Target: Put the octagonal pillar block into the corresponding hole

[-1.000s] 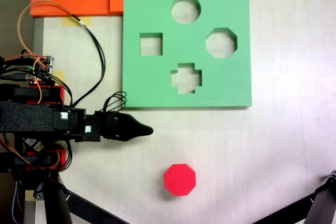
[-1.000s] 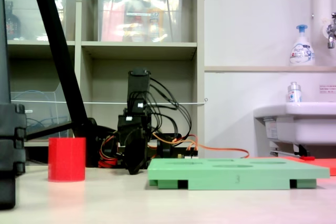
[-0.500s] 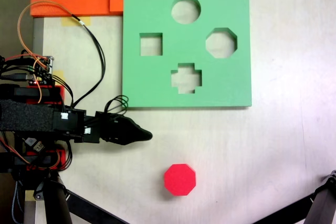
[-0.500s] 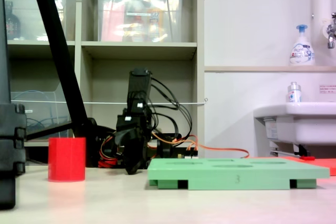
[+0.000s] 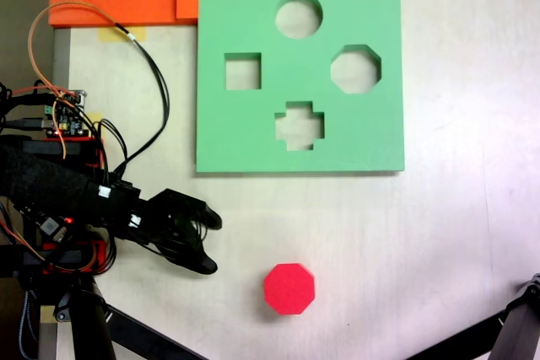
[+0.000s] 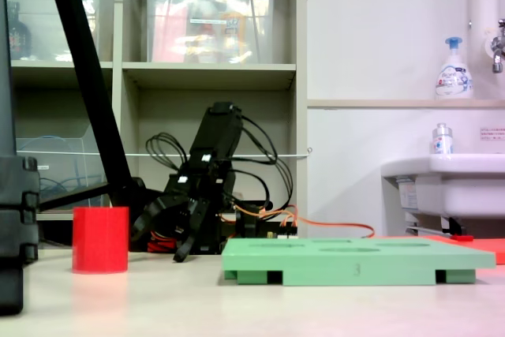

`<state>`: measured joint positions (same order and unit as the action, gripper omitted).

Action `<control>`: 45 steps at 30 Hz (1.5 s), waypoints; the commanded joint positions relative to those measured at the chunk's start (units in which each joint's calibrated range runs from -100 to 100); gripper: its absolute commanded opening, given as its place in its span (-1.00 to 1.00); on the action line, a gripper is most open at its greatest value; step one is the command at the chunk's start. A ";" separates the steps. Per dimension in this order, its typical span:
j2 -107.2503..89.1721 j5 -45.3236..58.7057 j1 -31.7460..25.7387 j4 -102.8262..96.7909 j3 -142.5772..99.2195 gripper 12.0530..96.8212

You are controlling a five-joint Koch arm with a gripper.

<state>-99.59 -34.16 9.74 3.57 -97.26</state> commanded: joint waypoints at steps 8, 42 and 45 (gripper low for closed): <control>-0.41 -4.54 0.49 64.55 26.17 -0.27; 74.73 -4.15 1.61 88.72 109.02 0.54; 79.90 -4.15 1.61 88.53 112.51 0.54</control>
<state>-20.38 -38.75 11.26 90.60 11.12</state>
